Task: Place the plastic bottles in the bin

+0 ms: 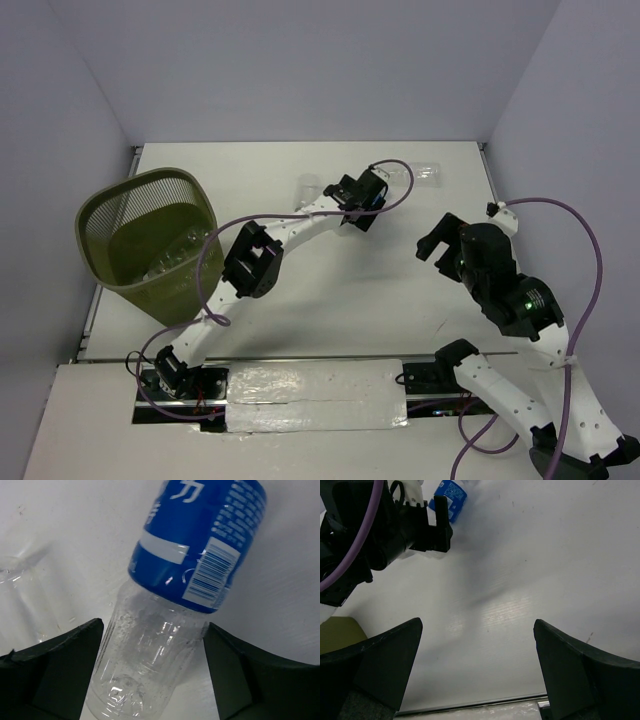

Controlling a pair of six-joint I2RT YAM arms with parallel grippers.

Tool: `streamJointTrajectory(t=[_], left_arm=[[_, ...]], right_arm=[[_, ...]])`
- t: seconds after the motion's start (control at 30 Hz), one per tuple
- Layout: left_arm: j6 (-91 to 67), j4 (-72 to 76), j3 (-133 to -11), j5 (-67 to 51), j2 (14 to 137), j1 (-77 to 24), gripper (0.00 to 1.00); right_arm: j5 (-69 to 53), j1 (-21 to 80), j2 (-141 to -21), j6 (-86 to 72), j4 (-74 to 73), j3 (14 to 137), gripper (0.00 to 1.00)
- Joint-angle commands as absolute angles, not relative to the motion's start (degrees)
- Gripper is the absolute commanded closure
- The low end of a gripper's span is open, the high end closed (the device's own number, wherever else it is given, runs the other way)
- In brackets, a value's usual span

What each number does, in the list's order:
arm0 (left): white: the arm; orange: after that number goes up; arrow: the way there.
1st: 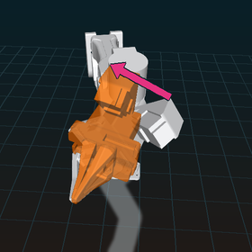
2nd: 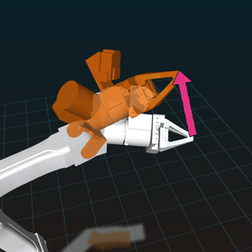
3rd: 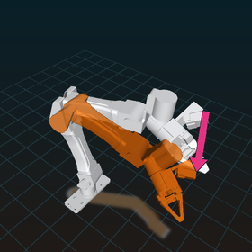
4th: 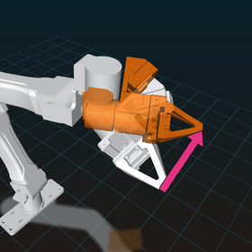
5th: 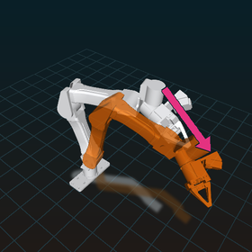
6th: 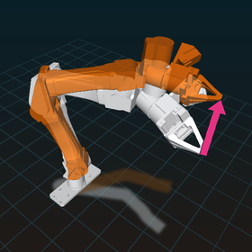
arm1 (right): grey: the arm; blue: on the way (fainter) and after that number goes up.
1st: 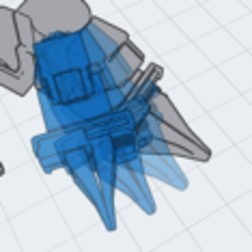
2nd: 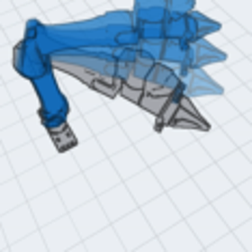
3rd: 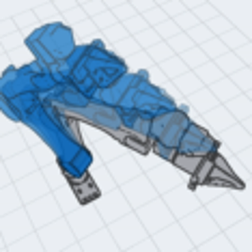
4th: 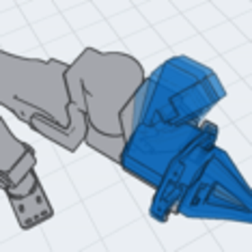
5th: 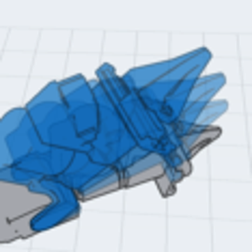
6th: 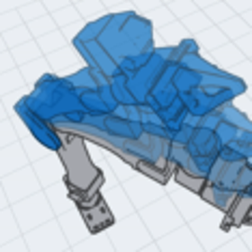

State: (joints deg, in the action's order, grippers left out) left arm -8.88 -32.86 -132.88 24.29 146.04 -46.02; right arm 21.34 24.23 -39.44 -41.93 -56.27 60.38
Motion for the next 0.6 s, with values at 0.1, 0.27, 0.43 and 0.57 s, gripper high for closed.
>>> streamJointTrajectory(t=[0.1,0.27,0.43,0.57], left_arm=[[-5.89,-32.34,-130.79,26.63,141.78,-47.28,0.24],[-6.76,-36.28,-123.93,25.76,131.50,-48.43,0.45],[-10.19,-41.30,-122.78,20.05,117.29,-48.52,0.50],[-11.16,-44.38,-125.15,17.23,106.72,-48.52,0.49]], right_arm=[[22.41,24.35,-39.46,-41.75,-54.76,60.64,0.00],[22.59,24.34,-39.81,-41.40,-54.05,61.08,0.00],[23.46,24.17,-40.25,-40.78,-53.26,61.43,0.00],[24.34,24.34,-40.43,-39.99,-52.47,62.40,0.00]])
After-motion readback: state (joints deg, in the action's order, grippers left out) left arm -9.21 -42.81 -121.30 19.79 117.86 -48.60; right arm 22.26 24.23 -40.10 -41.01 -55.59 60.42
